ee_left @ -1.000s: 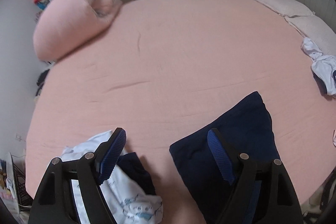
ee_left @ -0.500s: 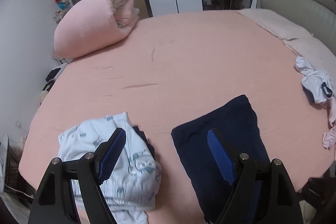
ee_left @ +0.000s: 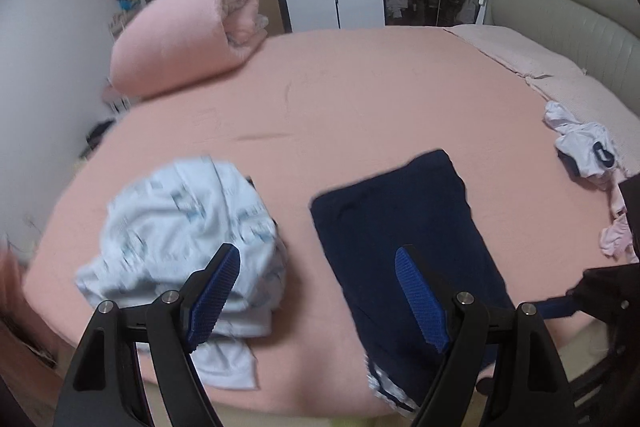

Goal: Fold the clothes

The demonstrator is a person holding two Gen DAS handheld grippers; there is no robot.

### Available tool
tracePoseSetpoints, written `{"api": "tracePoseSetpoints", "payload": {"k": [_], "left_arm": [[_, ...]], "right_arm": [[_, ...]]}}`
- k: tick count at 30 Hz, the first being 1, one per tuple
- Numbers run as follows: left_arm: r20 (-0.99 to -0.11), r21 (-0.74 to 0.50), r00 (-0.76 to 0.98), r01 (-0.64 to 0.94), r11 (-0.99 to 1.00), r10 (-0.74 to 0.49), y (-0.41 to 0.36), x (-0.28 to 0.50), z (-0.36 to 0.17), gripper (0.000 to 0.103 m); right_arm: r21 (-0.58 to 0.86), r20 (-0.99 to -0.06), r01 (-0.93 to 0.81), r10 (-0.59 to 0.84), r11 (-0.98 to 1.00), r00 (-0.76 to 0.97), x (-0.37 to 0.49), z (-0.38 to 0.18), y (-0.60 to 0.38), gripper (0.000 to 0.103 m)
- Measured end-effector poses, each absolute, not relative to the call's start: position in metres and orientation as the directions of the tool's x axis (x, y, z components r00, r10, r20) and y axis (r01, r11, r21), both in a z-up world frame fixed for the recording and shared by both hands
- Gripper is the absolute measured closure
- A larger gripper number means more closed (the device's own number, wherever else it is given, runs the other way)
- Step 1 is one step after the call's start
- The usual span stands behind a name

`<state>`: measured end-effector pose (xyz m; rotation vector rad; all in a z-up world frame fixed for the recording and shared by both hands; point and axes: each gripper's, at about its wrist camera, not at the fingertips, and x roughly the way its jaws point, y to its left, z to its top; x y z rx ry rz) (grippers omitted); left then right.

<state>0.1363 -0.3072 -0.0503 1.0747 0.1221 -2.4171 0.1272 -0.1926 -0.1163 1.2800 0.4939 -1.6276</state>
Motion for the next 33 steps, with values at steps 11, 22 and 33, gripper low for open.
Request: {"api": "tracePoseSetpoints", "payload": {"k": [11,22,33], "left_arm": [[-0.746,0.190,-0.551,0.360,-0.913,-0.373,-0.280,0.149,-0.085,0.023],[-0.756,0.331,-0.525,0.208,-0.921,-0.390,-0.245,0.166,-0.116,0.023],[-0.709,0.398,-0.591,0.116,-0.910,-0.385,-0.221,0.190,-0.126,0.023]], "right_arm": [[0.043,-0.919,0.920,-0.376,-0.389,-0.116,0.132,-0.123,-0.176,0.029],[-0.128,-0.914,0.945,-0.335,-0.300,-0.230,0.147,-0.143,-0.161,0.029],[-0.334,-0.815,0.909,-0.410,-0.249,-0.411,0.153,-0.157,-0.147,0.029]]}}
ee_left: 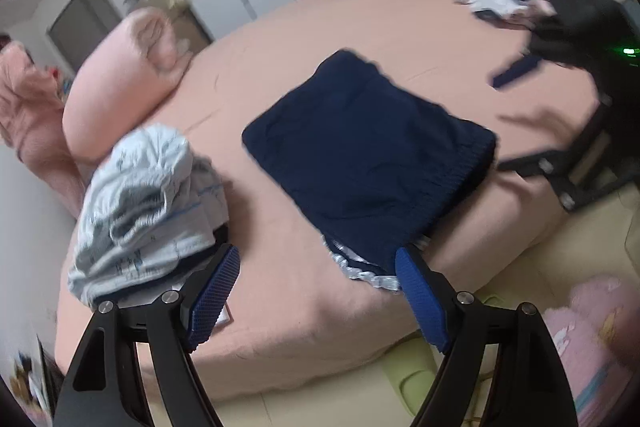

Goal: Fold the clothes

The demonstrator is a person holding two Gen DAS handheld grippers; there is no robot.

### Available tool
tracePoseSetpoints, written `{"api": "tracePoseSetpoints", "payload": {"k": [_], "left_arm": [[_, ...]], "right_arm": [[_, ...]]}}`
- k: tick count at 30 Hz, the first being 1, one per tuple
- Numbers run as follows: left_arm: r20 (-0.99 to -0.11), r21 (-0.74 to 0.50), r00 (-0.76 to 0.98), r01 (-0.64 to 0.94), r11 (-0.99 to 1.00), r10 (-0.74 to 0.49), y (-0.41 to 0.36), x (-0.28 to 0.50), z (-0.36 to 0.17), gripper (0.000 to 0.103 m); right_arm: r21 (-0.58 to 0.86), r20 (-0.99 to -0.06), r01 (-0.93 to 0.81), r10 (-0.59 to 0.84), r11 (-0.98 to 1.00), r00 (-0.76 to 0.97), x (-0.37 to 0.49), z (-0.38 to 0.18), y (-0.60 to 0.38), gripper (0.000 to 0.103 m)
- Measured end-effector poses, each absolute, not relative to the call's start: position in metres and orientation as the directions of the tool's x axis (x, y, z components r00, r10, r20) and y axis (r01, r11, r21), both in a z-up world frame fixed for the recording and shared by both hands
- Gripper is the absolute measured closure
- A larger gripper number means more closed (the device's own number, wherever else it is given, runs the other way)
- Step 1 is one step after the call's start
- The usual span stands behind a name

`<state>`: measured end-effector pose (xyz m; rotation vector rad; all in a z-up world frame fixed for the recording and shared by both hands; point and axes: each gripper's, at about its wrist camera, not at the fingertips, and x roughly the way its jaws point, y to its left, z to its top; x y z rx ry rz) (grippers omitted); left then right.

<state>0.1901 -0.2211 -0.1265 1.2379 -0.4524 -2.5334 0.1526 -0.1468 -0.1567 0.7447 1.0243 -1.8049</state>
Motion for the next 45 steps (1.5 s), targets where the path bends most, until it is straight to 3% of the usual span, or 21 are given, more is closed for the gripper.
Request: {"api": "tracePoseSetpoints", "payload": {"k": [5,10,17,23,27,29,34,37,45], "left_arm": [[-0.636,0.577,-0.633,-0.010,-0.817,-0.441,-0.202,0.203,-0.142,0.023],[-0.645,0.620,-0.617,-0.078,-0.780,-0.451,-0.198,0.204,-0.162,0.023],[-0.591,0.733,-0.623,-0.148,-0.664,-0.513,-0.202,0.204,-0.185,0.023],[-0.531,0.802,-0.674,-0.202,-0.563,-0.514,-0.198,0.200,-0.195,0.023],[-0.500,0.827,-0.710,-0.223,-0.515,-0.495,-0.196,0.197,-0.192,0.023],[-0.489,0.839,-0.727,-0.240,-0.488,-0.482,-0.196,0.196,-0.191,0.023],[-0.462,0.875,-0.758,-0.305,-0.376,-0.460,-0.198,0.189,-0.201,0.023],[-0.456,0.883,-0.767,-0.324,-0.340,-0.451,-0.202,0.184,-0.202,0.023],[-0.504,0.861,-0.757,-0.401,-0.313,-0.415,-0.213,0.176,-0.196,0.023]], "right_arm": [[-0.537,-0.734,0.836,-0.423,-0.116,-0.531,0.167,-0.170,-0.139,0.029],[-0.697,-0.646,0.716,-0.454,0.024,-0.614,0.186,-0.184,-0.133,0.029],[-0.829,-0.539,0.526,-0.520,0.189,-0.663,0.209,-0.204,-0.135,0.029],[-0.887,-0.457,0.387,-0.584,0.250,-0.671,0.214,-0.219,-0.148,0.028],[-0.907,-0.419,0.336,-0.612,0.252,-0.671,0.211,-0.223,-0.155,0.015],[-0.916,-0.400,0.314,-0.633,0.250,-0.663,0.210,-0.224,-0.158,0.014],[-0.924,-0.382,0.271,-0.687,0.271,-0.618,0.210,-0.225,-0.158,0.011],[-0.928,-0.372,0.266,-0.705,0.263,-0.603,0.206,-0.223,-0.163,0.001],[-0.915,-0.403,0.208,-0.736,0.347,-0.544,0.209,-0.223,-0.167,0.001]]}}
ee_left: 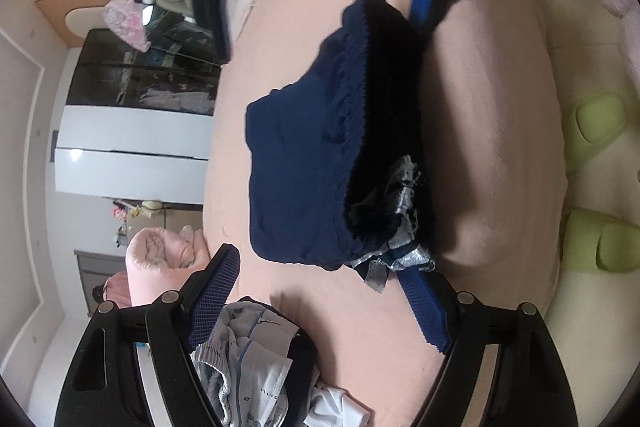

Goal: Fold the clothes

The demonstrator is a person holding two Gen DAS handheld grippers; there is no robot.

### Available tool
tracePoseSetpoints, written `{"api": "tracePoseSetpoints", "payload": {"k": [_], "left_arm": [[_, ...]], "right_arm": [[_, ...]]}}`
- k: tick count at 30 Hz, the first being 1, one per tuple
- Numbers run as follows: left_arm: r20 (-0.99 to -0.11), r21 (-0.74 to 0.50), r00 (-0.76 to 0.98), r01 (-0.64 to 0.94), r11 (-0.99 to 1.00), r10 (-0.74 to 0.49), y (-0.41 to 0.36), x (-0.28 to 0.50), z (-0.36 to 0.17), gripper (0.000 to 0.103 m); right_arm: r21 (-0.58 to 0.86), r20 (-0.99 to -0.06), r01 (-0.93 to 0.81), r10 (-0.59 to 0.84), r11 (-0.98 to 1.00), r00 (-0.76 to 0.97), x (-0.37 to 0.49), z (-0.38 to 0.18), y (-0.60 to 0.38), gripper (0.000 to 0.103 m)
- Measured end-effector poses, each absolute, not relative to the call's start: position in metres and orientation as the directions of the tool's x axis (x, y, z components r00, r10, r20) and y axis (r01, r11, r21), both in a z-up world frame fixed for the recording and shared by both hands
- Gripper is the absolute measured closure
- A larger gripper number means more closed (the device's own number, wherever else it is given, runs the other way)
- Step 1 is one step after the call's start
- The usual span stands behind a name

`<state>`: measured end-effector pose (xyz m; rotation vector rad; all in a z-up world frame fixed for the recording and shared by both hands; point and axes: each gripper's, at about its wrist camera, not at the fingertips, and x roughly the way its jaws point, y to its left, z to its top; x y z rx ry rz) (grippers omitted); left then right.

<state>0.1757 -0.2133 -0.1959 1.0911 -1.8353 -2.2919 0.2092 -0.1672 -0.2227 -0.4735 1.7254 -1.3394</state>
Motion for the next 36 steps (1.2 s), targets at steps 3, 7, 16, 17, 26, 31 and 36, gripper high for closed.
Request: {"api": "tracePoseSetpoints", "payload": {"k": [3,7,16,17,26,31,36], "left_arm": [[-0.516,0.853,-0.757,-0.412,-0.321,-0.400,-0.212,0.179,-0.198,0.023],[-0.522,0.847,-0.757,-0.408,-0.341,-0.393,-0.210,0.181,-0.202,0.023],[-0.443,0.896,-0.809,-0.380,-0.232,-0.386,-0.201,0.185,-0.223,0.023],[-0.434,0.900,-0.815,-0.376,-0.219,-0.384,-0.200,0.187,-0.224,0.023],[-0.494,0.858,-0.784,-0.368,-0.360,-0.376,-0.209,0.180,-0.208,0.023],[-0.521,0.819,-0.771,-0.331,-0.468,-0.367,-0.206,0.174,-0.201,0.023],[-0.481,0.813,-0.795,-0.246,-0.528,-0.370,-0.198,0.168,-0.204,0.023]], "right_arm": [[-0.925,-0.375,0.162,-0.755,0.344,-0.539,0.212,-0.224,-0.168,0.001],[-0.922,-0.381,0.157,-0.752,0.354,-0.537,0.211,-0.226,-0.172,0.001],[-0.861,-0.495,0.219,-0.657,0.460,-0.569,0.209,-0.233,-0.185,0.069],[-0.859,-0.498,0.217,-0.654,0.465,-0.569,0.210,-0.234,-0.185,0.070],[-0.861,-0.507,0.382,-0.638,0.336,-0.580,0.195,-0.183,-0.209,0.079],[-0.856,-0.508,0.426,-0.635,0.294,-0.582,0.189,-0.163,-0.225,0.079],[-0.864,-0.494,0.409,-0.655,0.294,-0.572,0.194,-0.159,-0.226,0.079]]}}
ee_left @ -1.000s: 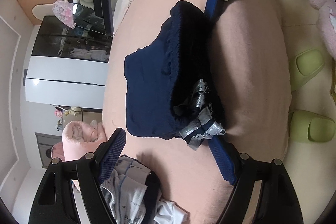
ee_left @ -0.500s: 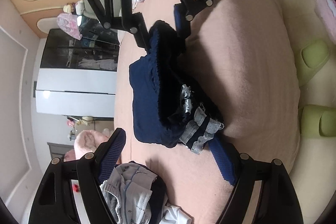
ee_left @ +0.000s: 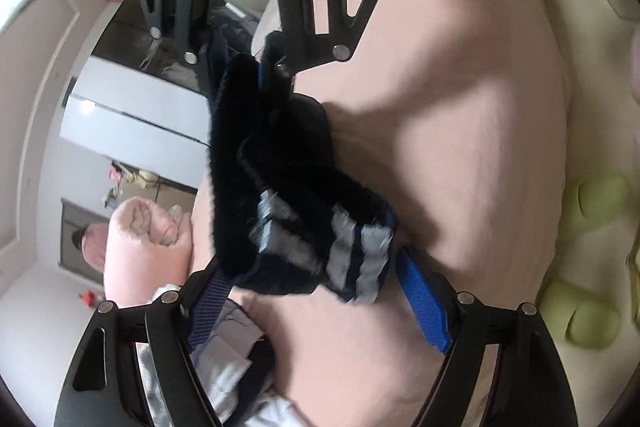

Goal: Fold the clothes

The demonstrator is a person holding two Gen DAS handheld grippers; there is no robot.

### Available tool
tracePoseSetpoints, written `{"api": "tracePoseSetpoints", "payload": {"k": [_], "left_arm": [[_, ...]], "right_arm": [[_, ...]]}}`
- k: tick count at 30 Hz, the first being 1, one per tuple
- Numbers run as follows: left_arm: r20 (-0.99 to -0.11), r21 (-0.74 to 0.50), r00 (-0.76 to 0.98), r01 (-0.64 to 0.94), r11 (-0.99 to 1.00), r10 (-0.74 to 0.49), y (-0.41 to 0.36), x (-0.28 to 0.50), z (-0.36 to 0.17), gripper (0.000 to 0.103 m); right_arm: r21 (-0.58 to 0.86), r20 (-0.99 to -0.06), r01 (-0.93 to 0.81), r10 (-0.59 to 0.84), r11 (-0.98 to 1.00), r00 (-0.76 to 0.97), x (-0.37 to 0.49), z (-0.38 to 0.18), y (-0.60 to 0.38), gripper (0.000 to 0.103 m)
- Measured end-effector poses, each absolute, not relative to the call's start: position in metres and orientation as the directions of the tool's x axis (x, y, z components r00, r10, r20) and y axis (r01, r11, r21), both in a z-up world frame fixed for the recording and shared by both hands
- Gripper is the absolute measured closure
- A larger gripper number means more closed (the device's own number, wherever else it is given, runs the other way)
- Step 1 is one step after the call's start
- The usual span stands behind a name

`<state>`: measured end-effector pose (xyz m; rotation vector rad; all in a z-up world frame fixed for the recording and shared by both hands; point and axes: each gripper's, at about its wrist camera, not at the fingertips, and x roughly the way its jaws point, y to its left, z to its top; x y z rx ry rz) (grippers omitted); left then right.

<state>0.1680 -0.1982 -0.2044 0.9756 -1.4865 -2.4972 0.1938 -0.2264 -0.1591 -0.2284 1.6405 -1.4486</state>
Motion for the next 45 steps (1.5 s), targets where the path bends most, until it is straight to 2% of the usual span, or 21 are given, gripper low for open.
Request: {"api": "tracePoseSetpoints", "payload": {"k": [5,14,19,20,24,26,27,31,32,34,35,36,40,45], "left_arm": [[-0.417,0.860,-0.828,-0.226,-0.458,-0.374,-0.191,0.167,-0.211,0.023],[-0.437,0.865,-0.808,-0.256,-0.431,-0.396,-0.197,0.147,-0.212,0.023],[-0.395,0.887,-0.830,-0.234,-0.397,-0.395,-0.192,0.151,-0.216,0.023],[-0.385,0.893,-0.832,-0.225,-0.391,-0.401,-0.191,0.151,-0.218,0.027],[-0.406,0.888,-0.824,-0.252,-0.385,-0.396,-0.184,0.155,-0.228,0.065],[-0.415,0.886,-0.822,-0.267,-0.378,-0.391,-0.181,0.156,-0.231,0.079],[-0.417,0.887,-0.821,-0.273,-0.373,-0.390,-0.179,0.156,-0.234,0.082],[-0.456,0.859,-0.804,-0.287,-0.424,-0.380,-0.183,0.156,-0.227,0.084],[-0.482,0.841,-0.793,-0.298,-0.452,-0.374,-0.185,0.153,-0.223,0.084],[-0.521,0.808,-0.773,-0.310,-0.501,-0.361,-0.190,0.148,-0.216,0.084],[-0.543,0.787,-0.762,-0.315,-0.531,-0.354,-0.195,0.144,-0.215,0.084],[-0.550,0.774,-0.757,-0.303,-0.556,-0.354,-0.200,0.142,-0.211,0.084],[-0.627,0.674,-0.714,-0.298,-0.676,-0.311,-0.207,0.136,-0.208,0.084],[-0.654,0.628,-0.695,-0.278,-0.727,-0.299,-0.213,0.133,-0.197,0.084]], "right_arm": [[-0.892,-0.450,0.330,-0.685,0.310,-0.573,0.192,-0.161,-0.221,0.079],[-0.891,-0.454,0.319,-0.681,0.324,-0.575,0.193,-0.165,-0.209,0.079],[-0.884,-0.465,0.342,-0.668,0.318,-0.580,0.193,-0.165,-0.203,0.079],[-0.885,-0.464,0.341,-0.668,0.317,-0.582,0.193,-0.165,-0.203,0.079],[-0.890,-0.456,0.315,-0.664,0.330,-0.593,0.195,-0.173,-0.199,0.079],[-0.889,-0.459,0.308,-0.663,0.340,-0.592,0.197,-0.178,-0.197,0.079],[-0.888,-0.460,0.305,-0.662,0.345,-0.591,0.198,-0.180,-0.197,0.079],[-0.903,-0.428,0.254,-0.672,0.347,-0.605,0.201,-0.191,-0.193,0.079],[-0.910,-0.412,0.241,-0.678,0.337,-0.608,0.200,-0.193,-0.193,0.077],[-0.924,-0.381,0.219,-0.683,0.315,-0.624,0.198,-0.197,-0.193,0.057],[-0.929,-0.368,0.212,-0.682,0.304,-0.632,0.197,-0.199,-0.193,0.038],[-0.930,-0.365,0.217,-0.683,0.296,-0.632,0.195,-0.200,-0.192,0.028],[-0.927,-0.376,0.266,-0.669,0.265,-0.641,0.192,-0.207,-0.189,0.028],[-0.910,-0.413,0.327,-0.626,0.255,-0.661,0.182,-0.217,-0.190,0.028]]}}
